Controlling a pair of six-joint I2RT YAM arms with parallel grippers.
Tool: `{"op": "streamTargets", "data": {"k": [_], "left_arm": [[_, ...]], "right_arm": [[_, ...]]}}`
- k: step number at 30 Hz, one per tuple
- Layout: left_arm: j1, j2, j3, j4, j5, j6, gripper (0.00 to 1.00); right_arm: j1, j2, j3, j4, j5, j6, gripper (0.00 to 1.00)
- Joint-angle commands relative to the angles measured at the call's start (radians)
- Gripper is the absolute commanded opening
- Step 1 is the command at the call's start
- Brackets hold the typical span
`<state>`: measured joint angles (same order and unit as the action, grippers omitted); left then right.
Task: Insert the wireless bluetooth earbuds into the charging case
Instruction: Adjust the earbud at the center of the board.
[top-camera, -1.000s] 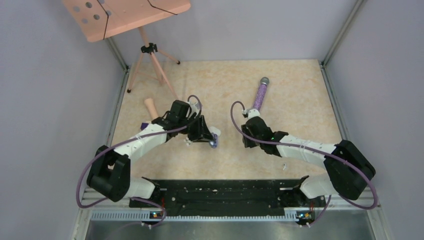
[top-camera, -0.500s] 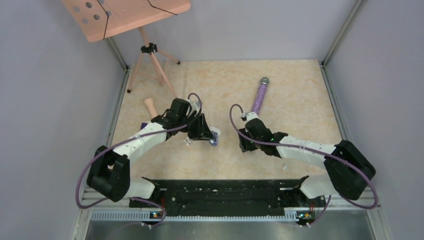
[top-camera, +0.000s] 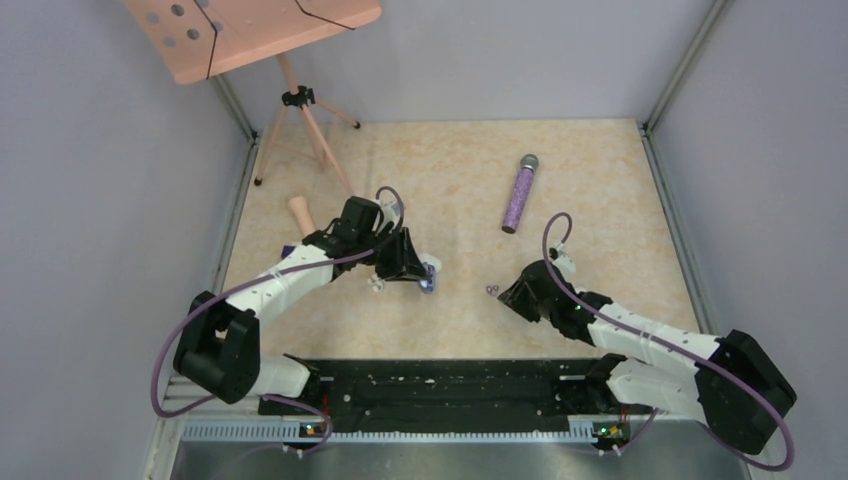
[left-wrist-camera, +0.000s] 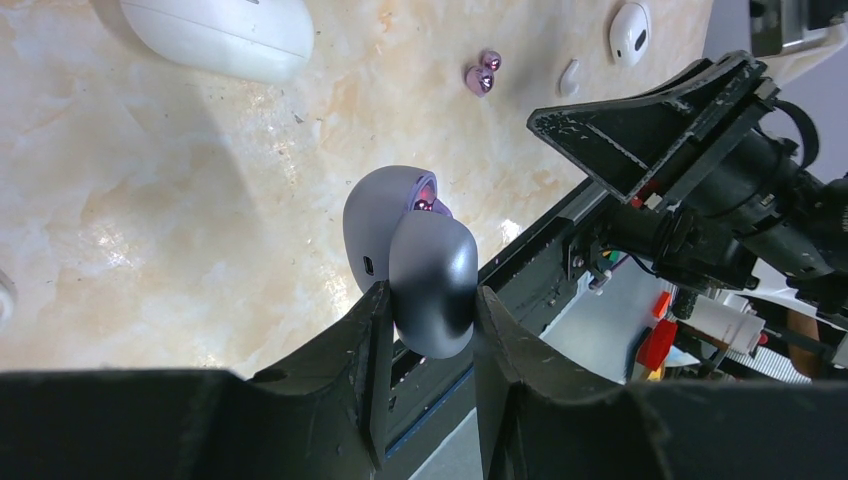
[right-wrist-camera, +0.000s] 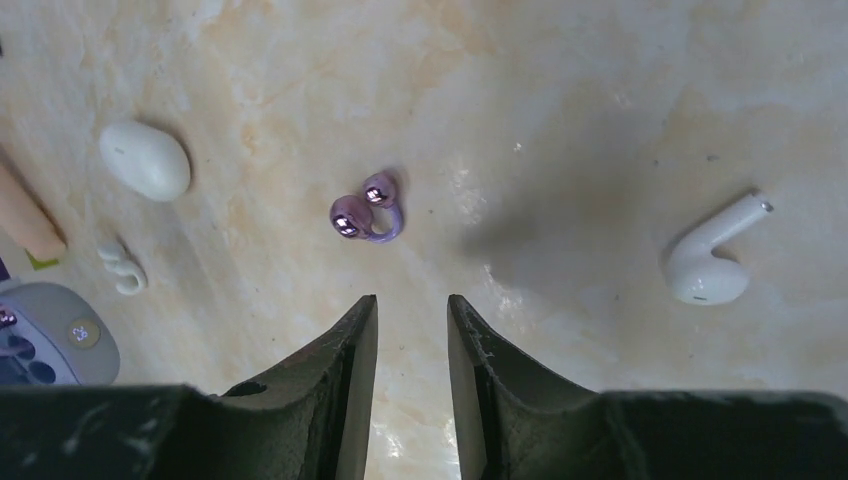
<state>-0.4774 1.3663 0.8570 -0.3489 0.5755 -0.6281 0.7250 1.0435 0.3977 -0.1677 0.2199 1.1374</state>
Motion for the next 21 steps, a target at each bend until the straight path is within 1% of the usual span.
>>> {"op": "streamTargets", "data": {"k": [1, 5, 13, 21], "left_arm": [[-0.004, -0.028, 0.029, 0.017, -0.005, 0.018, 0.00], [-0.004, -0.034, 0.024, 0.014, -0.007, 0.021, 0.00], [-0.003, -0.046, 0.016, 0.013, -0.009, 0.024, 0.00], [-0.003, -0.045, 0.013, 0.013, -0.011, 0.027, 0.00]], "right_arm": [[-0.017, 0.028, -0.014, 0.057, -0.023, 0.246, 0.33], [-0.022, 0.097, -0.033, 0.127, -0.048, 0.299, 0.33], [-0.039, 0.244, 0.005, 0.200, -0.045, 0.288, 0.33], [-0.067, 0.287, 0.025, 0.209, -0.027, 0.271, 0.30]]}}
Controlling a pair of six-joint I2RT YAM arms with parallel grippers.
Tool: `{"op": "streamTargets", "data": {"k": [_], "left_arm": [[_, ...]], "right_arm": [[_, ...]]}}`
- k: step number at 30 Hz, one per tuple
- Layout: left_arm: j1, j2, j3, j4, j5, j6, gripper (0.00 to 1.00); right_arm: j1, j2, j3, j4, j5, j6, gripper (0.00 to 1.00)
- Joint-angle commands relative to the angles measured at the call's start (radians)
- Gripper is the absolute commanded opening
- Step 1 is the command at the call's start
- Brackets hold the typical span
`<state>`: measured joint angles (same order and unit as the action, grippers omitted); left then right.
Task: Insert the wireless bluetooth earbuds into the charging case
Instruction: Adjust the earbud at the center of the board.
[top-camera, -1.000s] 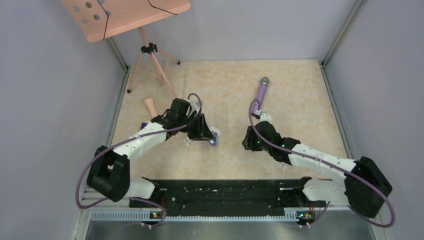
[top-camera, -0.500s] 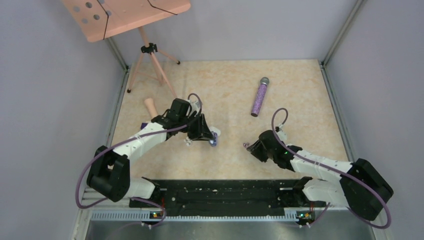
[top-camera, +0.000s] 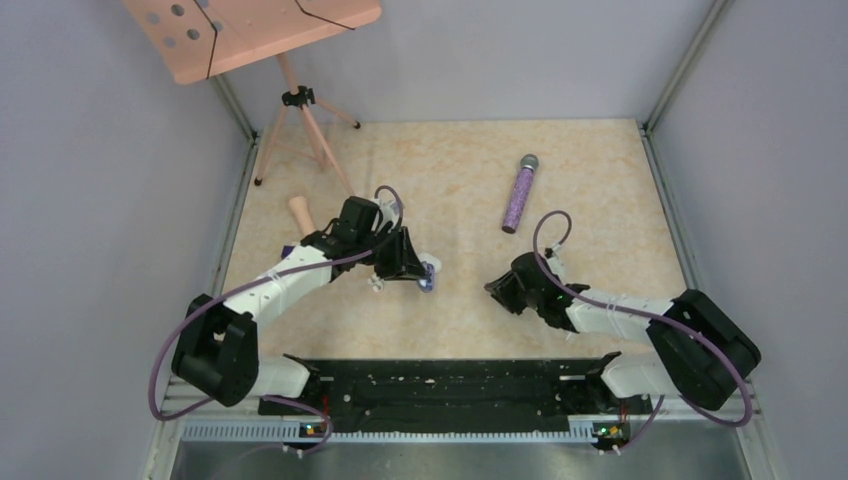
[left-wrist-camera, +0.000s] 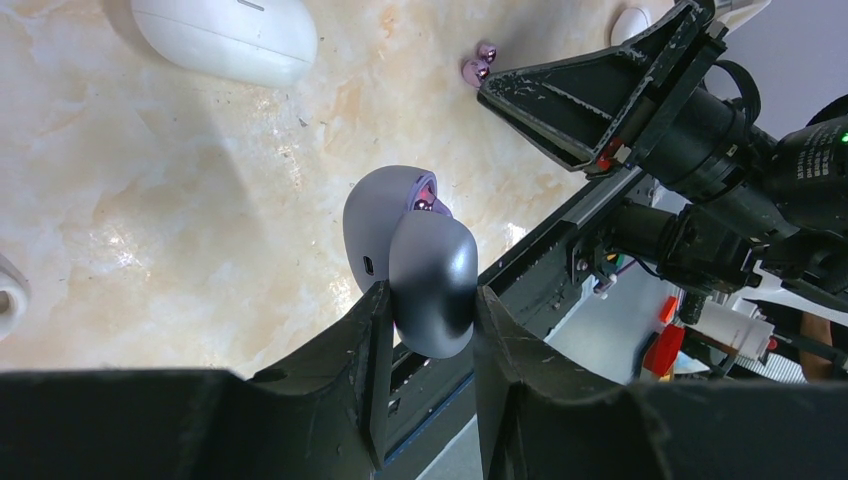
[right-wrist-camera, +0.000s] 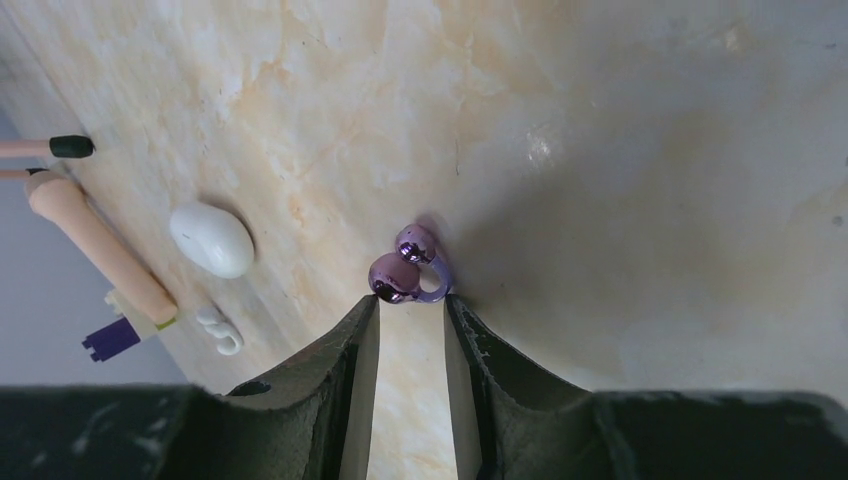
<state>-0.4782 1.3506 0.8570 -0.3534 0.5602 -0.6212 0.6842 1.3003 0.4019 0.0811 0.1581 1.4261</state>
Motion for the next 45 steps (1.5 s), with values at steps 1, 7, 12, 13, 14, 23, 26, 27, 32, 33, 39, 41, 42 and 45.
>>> {"op": "streamTargets", "data": {"k": [1, 7, 12, 13, 14, 23, 26, 27, 32, 33, 39, 41, 42, 45], "left_arm": [[-0.003, -0.028, 0.013, 0.017, 0.005, 0.020, 0.00], [-0.003, -0.031, 0.011, 0.016, 0.003, 0.024, 0.00], [-0.003, -0.024, 0.016, 0.016, 0.004, 0.025, 0.00], [-0.003, -0.024, 0.017, 0.015, 0.004, 0.025, 0.00], [-0.003, -0.026, 0.017, 0.013, 0.003, 0.025, 0.00], [-0.003, -0.036, 0.014, 0.002, -0.006, 0.033, 0.00], [-0.003, -0.038, 0.015, 0.001, -0.006, 0.034, 0.00], [-0.003, -0.039, 0.016, 0.001, -0.007, 0.034, 0.00], [-0.003, -0.043, 0.014, -0.004, -0.008, 0.034, 0.00], [-0.003, -0.043, 0.013, -0.004, -0.007, 0.034, 0.00], [-0.003, -0.037, 0.017, -0.004, -0.002, 0.031, 0.00], [-0.003, -0.041, 0.016, -0.005, -0.004, 0.031, 0.00], [-0.003, -0.044, 0.016, -0.004, -0.007, 0.033, 0.00], [-0.003, -0.045, 0.016, -0.006, -0.008, 0.033, 0.00]], "right_arm": [[-0.030, 0.032, 0.026, -0.042, 0.038, -0.025, 0.30], [-0.050, 0.052, 0.060, -0.025, 0.040, -0.108, 0.30], [-0.057, 0.116, 0.126, -0.021, 0.015, -0.190, 0.29], [-0.058, 0.127, 0.137, -0.029, 0.017, -0.195, 0.28], [-0.058, 0.134, 0.144, -0.031, 0.019, -0.200, 0.28], [-0.078, 0.195, 0.232, -0.131, 0.054, -0.334, 0.38], [-0.082, 0.206, 0.261, -0.160, 0.061, -0.366, 0.40], [-0.082, 0.208, 0.272, -0.175, 0.069, -0.374, 0.40], [-0.083, 0.203, 0.307, -0.241, 0.145, -0.438, 0.40], [-0.084, 0.198, 0.308, -0.236, 0.158, -0.454, 0.40], [-0.101, 0.249, 0.377, -0.258, 0.125, -0.544, 0.38], [-0.101, 0.253, 0.382, -0.259, 0.116, -0.551, 0.37], [-0.101, 0.252, 0.381, -0.261, 0.116, -0.555, 0.37], [-0.101, 0.237, 0.369, -0.266, 0.110, -0.565, 0.38]]}}
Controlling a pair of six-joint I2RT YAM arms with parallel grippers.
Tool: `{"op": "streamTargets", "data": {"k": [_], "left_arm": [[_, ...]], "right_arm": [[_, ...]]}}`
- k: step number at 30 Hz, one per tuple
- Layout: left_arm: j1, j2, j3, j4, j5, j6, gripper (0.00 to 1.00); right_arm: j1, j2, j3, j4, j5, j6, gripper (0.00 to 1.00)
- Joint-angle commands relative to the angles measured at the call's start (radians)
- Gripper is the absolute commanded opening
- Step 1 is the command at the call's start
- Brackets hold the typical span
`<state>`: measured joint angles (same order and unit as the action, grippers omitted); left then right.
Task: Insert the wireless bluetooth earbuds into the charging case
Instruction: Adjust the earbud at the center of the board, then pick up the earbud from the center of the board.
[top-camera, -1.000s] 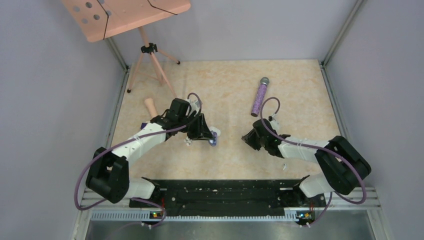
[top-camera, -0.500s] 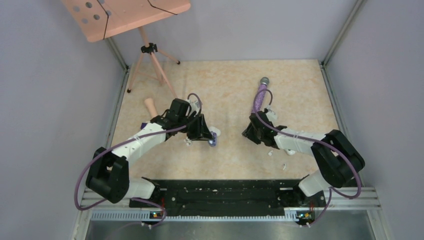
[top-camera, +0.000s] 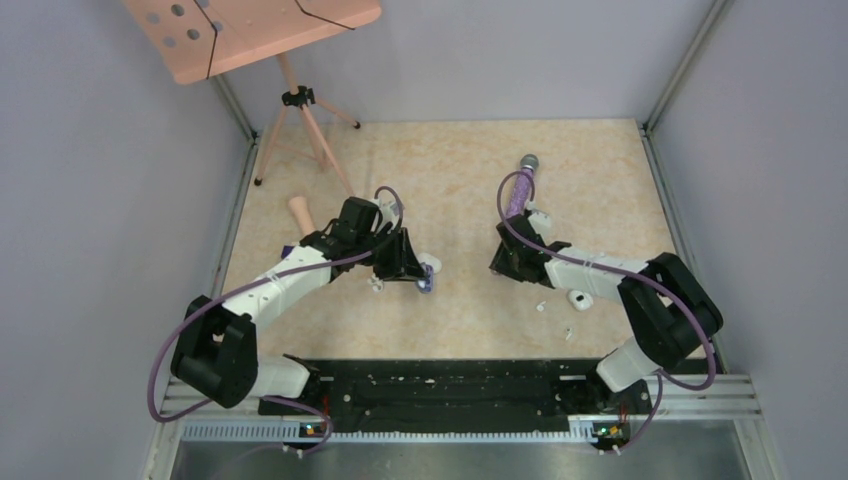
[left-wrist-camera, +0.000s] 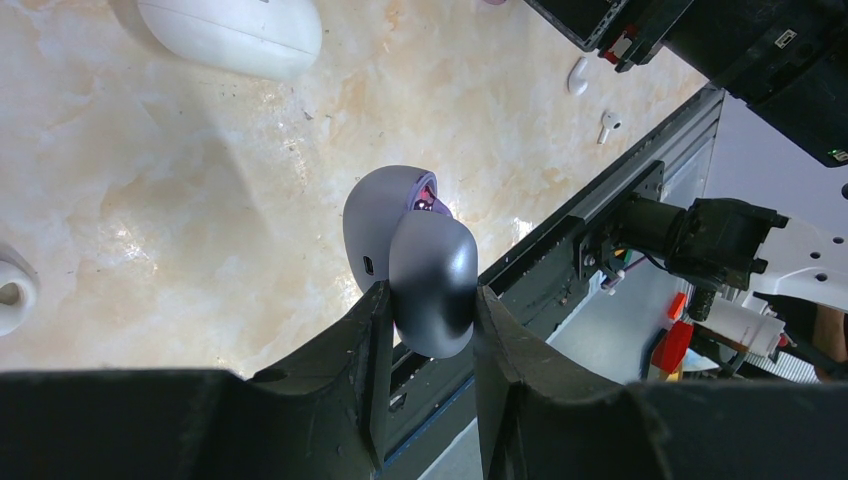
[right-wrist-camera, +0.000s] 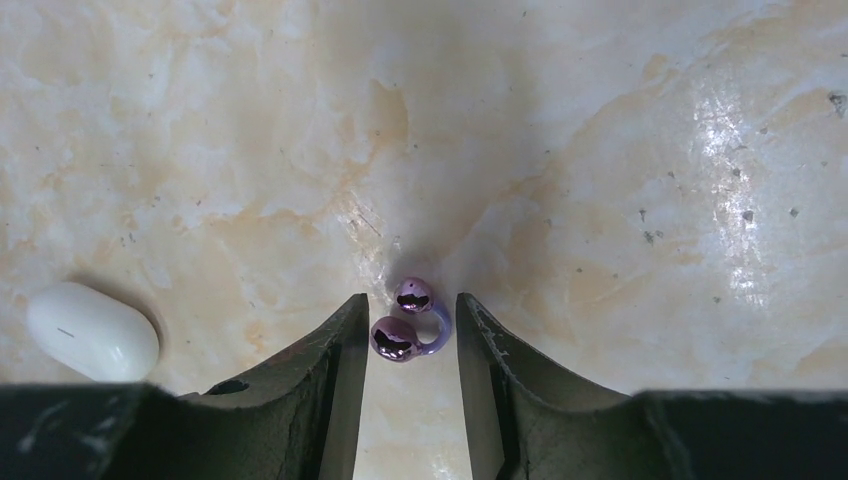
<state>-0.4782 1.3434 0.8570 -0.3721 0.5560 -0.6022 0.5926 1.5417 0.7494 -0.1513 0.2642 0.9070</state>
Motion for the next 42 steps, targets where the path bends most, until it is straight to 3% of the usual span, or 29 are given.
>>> {"op": "streamTargets", "data": {"k": [1, 6, 11, 24, 42], "left_arm": [[-0.002, -0.037, 0.016, 0.012, -0.004, 0.013, 0.00], [-0.003, -0.031, 0.013, 0.013, -0.003, 0.013, 0.00], [-0.003, -0.022, 0.018, 0.018, 0.004, 0.011, 0.00], [-0.005, -0.031, 0.012, 0.020, 0.006, 0.008, 0.00], [-0.006, -0.039, 0.009, 0.018, 0.001, 0.007, 0.00]], "right_arm": [[-0.010, -0.021, 0.015, -0.035, 0.004, -0.048, 0.39], [-0.013, -0.140, -0.039, -0.036, 0.037, -0.037, 0.45], [-0.029, -0.198, -0.079, -0.016, -0.001, -0.013, 0.44], [-0.030, -0.045, -0.032, 0.000, -0.034, -0.019, 0.39], [-0.030, 0.048, 0.022, 0.033, -0.072, -0.044, 0.33]]}}
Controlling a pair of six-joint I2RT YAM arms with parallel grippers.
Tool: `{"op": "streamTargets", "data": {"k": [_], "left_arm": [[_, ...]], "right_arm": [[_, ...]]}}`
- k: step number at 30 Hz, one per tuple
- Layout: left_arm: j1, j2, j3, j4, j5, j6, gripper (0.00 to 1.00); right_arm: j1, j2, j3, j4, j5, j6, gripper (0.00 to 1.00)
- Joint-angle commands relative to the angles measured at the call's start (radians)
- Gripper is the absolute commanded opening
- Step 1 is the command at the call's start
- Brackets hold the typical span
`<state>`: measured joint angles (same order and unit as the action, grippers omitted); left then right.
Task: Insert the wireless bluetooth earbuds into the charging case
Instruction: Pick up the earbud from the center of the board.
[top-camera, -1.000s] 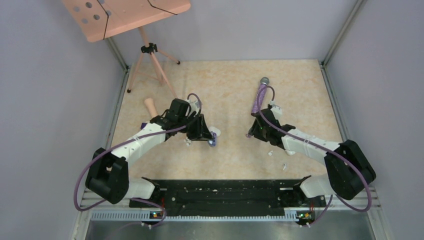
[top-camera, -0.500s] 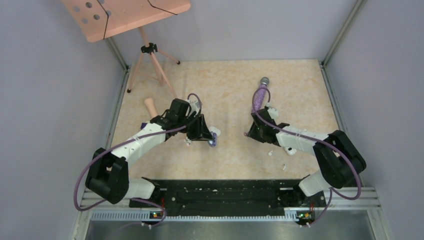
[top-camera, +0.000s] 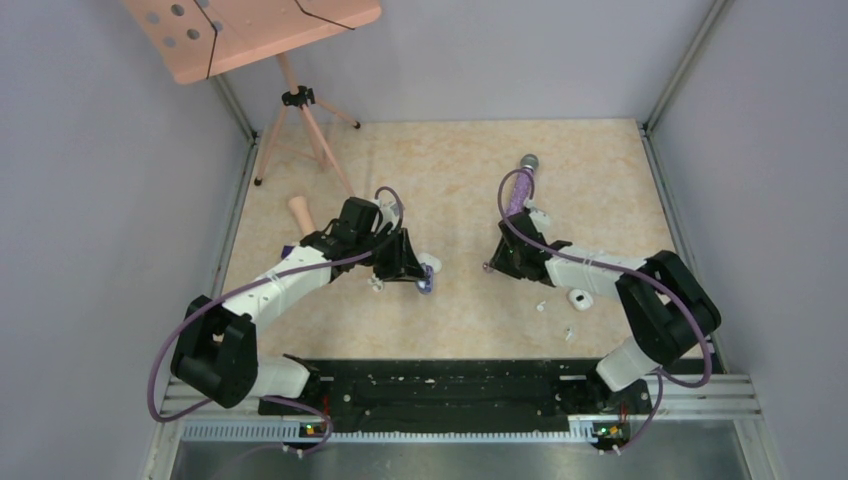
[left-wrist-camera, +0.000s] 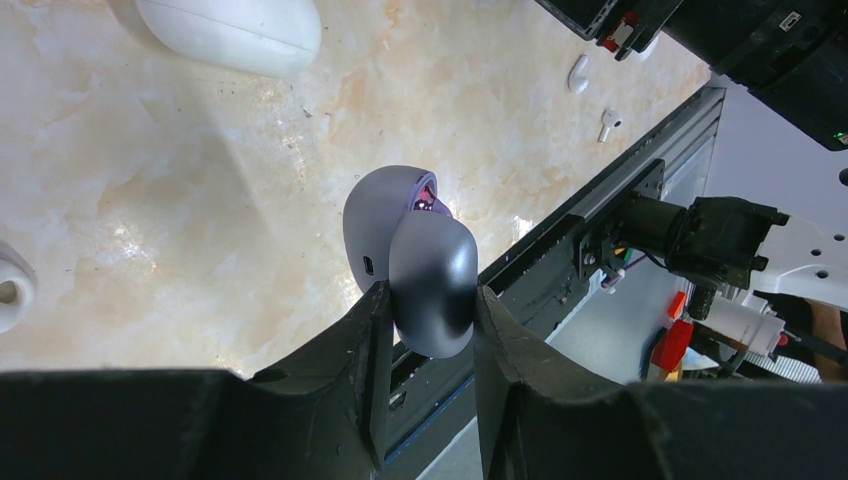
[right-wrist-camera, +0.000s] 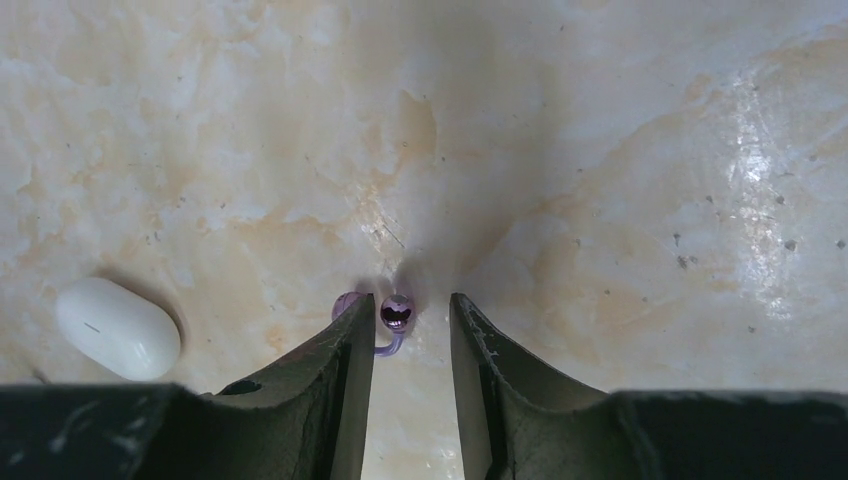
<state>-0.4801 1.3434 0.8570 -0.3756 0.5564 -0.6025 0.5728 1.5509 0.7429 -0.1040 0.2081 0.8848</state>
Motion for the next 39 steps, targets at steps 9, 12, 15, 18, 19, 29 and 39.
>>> {"op": "streamTargets", "data": {"k": [9, 12, 15, 18, 19, 29, 39], "left_arm": [[-0.004, -0.043, 0.008, 0.018, -0.003, 0.007, 0.00], [-0.004, -0.044, 0.008, 0.017, -0.003, 0.007, 0.00], [-0.005, -0.045, 0.008, 0.015, -0.003, 0.007, 0.00], [-0.005, -0.045, 0.009, 0.014, -0.002, 0.006, 0.00], [-0.005, -0.044, 0.010, 0.014, -0.002, 0.006, 0.00], [-0.006, -0.030, 0.016, 0.015, -0.020, 0.001, 0.00], [-0.006, -0.045, 0.011, 0.001, -0.034, 0.007, 0.00]], "right_arm": [[-0.009, 0.007, 0.024, -0.022, -0.008, -0.053, 0.24], [-0.009, -0.029, 0.015, -0.040, 0.012, -0.078, 0.23], [-0.010, -0.101, -0.019, -0.021, 0.034, -0.120, 0.28], [-0.008, -0.195, -0.077, 0.040, 0.016, -0.200, 0.32], [-0.006, -0.220, -0.093, 0.054, 0.008, -0.225, 0.33], [0.070, -0.153, 0.019, -0.093, 0.046, -0.180, 0.53], [0.110, 0.046, 0.142, -0.154, 0.090, -0.058, 0.47]]}}
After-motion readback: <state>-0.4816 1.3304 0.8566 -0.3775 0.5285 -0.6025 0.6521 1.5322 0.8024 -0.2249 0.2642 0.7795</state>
